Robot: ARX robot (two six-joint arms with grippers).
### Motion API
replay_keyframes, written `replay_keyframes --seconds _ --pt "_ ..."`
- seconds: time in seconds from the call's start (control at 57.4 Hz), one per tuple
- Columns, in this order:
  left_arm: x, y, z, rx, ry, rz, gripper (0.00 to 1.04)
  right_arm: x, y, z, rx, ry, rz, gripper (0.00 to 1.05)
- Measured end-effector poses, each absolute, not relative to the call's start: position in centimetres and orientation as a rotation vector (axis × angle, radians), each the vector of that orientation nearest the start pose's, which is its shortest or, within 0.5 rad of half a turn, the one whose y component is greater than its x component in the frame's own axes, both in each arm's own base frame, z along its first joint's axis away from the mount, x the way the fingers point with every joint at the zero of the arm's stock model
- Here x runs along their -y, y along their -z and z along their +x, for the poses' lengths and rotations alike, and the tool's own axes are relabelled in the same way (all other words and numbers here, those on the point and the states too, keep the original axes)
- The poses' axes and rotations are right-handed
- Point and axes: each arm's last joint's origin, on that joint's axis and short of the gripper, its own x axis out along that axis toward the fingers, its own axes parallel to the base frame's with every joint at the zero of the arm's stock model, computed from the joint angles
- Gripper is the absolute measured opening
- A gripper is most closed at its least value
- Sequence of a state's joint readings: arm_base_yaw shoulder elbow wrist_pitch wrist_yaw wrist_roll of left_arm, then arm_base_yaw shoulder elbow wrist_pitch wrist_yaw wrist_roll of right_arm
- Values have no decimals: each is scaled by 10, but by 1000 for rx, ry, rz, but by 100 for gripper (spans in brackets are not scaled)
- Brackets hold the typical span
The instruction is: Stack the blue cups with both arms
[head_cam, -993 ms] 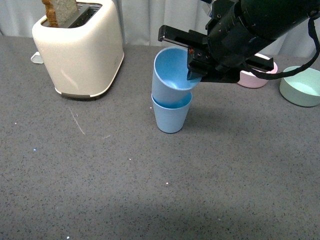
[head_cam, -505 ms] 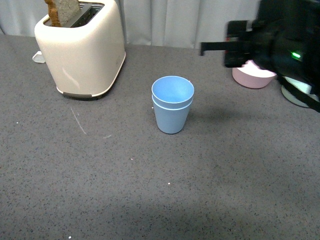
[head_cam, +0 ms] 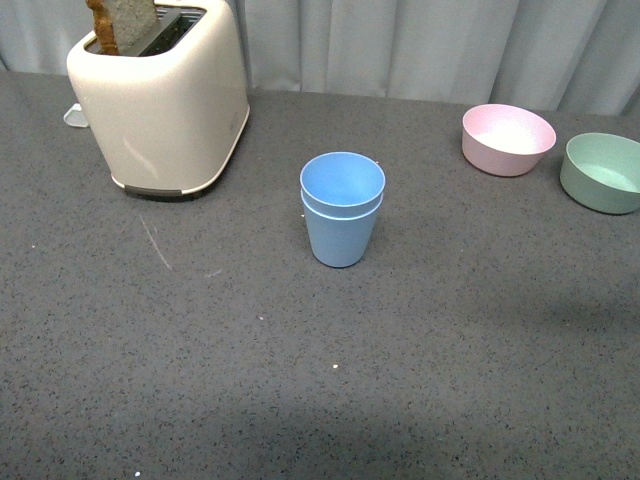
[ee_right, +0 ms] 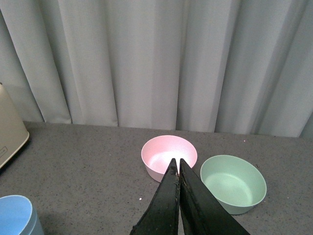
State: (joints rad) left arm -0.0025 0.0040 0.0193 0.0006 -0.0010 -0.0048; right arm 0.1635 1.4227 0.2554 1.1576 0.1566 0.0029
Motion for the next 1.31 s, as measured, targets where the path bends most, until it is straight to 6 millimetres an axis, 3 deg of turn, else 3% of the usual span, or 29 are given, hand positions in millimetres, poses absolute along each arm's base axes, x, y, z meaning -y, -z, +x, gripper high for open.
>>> replay_keyframes --seconds 0.61,1.307 --pt "0 -170 97 16 2 -5 98 0 -162 157 -16 2 3 1" --pt "0 -170 97 16 2 -5 98 0 -167 125 2 -1 3 1"
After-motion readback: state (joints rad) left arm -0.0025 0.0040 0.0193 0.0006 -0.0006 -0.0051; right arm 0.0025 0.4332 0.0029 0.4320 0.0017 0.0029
